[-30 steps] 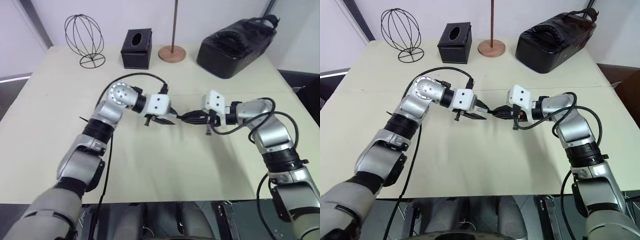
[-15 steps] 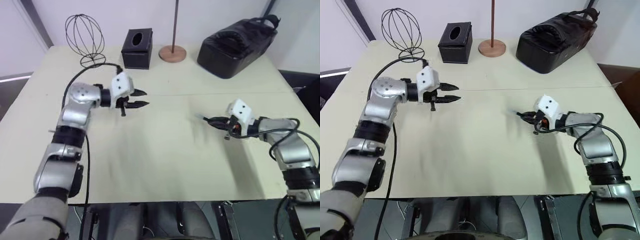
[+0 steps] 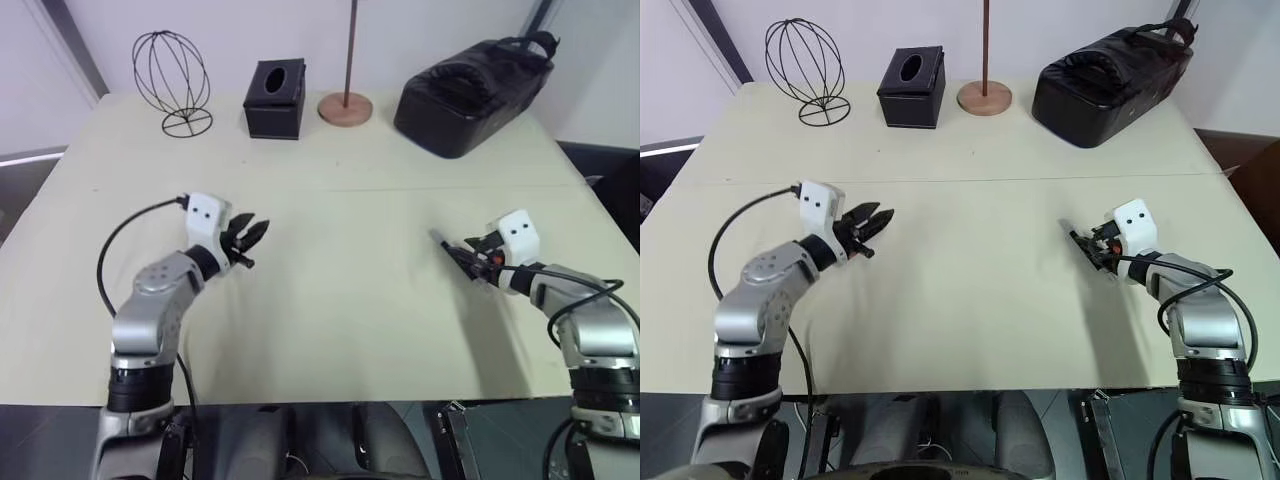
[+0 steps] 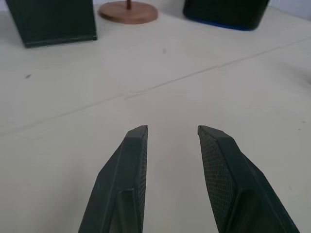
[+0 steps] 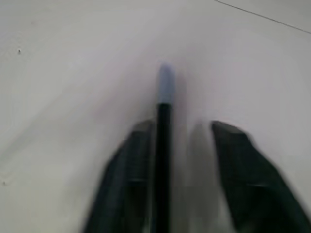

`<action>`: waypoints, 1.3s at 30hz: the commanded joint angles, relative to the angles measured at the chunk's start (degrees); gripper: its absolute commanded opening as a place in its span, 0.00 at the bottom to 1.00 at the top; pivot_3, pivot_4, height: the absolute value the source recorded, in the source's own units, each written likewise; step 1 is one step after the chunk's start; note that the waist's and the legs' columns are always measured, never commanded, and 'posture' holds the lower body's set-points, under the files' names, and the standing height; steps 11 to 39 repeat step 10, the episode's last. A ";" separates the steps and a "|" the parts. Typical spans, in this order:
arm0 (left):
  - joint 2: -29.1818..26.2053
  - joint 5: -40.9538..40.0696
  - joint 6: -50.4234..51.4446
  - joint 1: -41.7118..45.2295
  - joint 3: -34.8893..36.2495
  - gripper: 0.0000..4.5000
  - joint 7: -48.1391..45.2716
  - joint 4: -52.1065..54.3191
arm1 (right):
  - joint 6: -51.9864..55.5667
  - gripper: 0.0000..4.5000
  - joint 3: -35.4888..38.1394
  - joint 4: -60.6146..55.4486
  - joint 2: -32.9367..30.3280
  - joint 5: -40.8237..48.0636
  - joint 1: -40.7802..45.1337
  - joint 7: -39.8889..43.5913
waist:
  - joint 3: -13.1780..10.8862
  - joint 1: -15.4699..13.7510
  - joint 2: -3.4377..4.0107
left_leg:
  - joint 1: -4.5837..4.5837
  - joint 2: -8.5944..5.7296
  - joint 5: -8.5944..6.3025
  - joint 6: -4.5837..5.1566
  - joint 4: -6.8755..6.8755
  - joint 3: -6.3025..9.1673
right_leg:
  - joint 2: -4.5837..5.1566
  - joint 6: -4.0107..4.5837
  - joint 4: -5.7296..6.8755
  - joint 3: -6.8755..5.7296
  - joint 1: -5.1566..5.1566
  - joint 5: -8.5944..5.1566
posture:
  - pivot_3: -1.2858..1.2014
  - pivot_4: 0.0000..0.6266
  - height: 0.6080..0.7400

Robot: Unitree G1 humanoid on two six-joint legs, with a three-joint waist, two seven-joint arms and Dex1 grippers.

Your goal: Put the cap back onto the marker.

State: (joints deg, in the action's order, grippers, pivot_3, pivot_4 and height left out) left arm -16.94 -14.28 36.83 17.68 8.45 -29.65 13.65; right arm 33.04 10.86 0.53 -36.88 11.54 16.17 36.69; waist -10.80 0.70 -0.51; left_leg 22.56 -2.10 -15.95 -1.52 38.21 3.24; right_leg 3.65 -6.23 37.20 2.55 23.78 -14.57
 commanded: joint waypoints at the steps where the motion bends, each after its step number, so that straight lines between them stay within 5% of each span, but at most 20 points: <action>1: -0.57 -0.25 -0.78 -1.96 -0.24 0.38 1.81 2.88 | -0.58 0.82 1.14 -1.48 -0.16 0.61 0.87 -1.23 | 0.00 -0.01 0.00 | -0.01 0.00 0.00 0.00 0.00 0.00 | -0.01 0.00 0.00 0.00 0.00 0.00 | 0.52 0.24 1.00; 2: -1.16 -0.37 -1.04 -2.75 -0.08 0.38 1.69 2.95 | -0.03 0.92 2.11 -1.90 -0.41 1.63 1.14 -0.99 | 0.00 0.00 0.00 | -0.03 0.00 0.00 0.00 0.00 0.00 | -0.01 0.00 0.00 0.00 -0.03 0.00 | 0.52 0.24 1.00; 10: -8.83 -4.17 -1.28 -7.60 4.86 0.38 -2.28 2.98 | 2.68 0.92 14.14 -0.51 -6.29 8.43 -1.20 0.55 | 0.00 -0.15 0.00 | -0.07 0.00 -0.01 0.01 0.00 0.02 | 0.02 0.01 -0.12 -0.05 -0.15 -0.01 | 0.52 0.24 1.00; 39: -8.83 -4.17 -1.28 -7.60 4.86 0.38 -2.28 2.98 | 2.68 0.92 14.14 -0.51 -6.29 8.43 -1.20 0.55 | 0.00 -0.15 0.00 | -0.07 0.00 -0.01 0.01 0.00 0.02 | 0.02 0.01 -0.12 -0.05 -0.15 -0.01 | 0.52 0.24 1.00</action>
